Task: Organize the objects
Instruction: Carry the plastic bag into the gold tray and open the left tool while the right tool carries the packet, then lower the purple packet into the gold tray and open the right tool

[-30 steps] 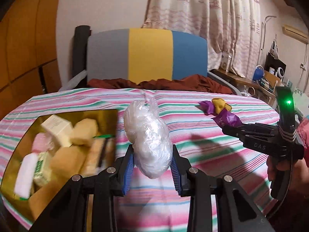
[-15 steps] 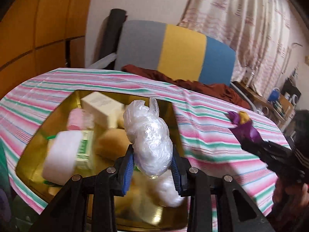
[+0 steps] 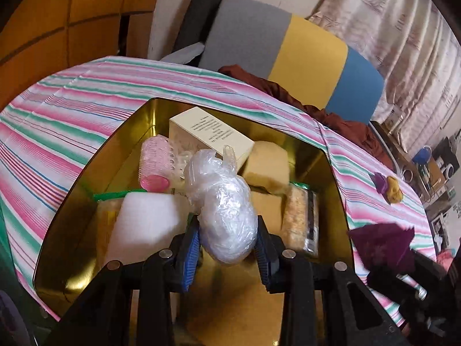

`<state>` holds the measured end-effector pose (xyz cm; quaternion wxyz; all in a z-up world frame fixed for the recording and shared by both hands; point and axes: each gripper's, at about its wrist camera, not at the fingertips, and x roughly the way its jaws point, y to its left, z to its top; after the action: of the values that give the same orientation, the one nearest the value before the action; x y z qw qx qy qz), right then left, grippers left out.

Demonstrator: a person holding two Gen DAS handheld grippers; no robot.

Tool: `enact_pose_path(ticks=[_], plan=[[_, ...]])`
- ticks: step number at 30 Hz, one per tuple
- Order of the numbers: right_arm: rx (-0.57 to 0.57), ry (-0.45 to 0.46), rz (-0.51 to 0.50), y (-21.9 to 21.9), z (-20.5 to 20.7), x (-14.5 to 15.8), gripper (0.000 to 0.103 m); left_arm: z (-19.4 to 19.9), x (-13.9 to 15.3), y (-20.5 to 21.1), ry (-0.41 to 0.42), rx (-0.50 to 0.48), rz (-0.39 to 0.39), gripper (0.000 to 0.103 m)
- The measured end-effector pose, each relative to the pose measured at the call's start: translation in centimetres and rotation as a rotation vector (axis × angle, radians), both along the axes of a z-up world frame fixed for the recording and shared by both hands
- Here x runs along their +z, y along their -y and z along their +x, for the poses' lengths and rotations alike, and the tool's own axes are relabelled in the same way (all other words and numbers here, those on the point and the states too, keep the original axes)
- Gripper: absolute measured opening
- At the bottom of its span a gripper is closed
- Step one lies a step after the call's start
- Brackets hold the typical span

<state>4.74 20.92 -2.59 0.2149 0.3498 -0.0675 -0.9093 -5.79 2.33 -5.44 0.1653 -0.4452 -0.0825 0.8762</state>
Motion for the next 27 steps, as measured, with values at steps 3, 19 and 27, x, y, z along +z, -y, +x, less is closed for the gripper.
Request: enact_pose_path(ticks=[3,19,27], plan=[[0.003,0.020,0.003,1.6,-1.0,-0.2,0.037,-1.1,-0.2,-0.2,0.024,-0.013,0.017,0.035],[-0.078,0.140,0.026,3.2,-3.5,-2.2,0.040,-2.5,-0.7,1.0,0.092,0.036,0.089,0.051],[-0.089,0.106,0.024,2.7,-2.7,-1.7,0.040,0.0,1.9,3.2,-0.037,0.140,0.121,0.052]])
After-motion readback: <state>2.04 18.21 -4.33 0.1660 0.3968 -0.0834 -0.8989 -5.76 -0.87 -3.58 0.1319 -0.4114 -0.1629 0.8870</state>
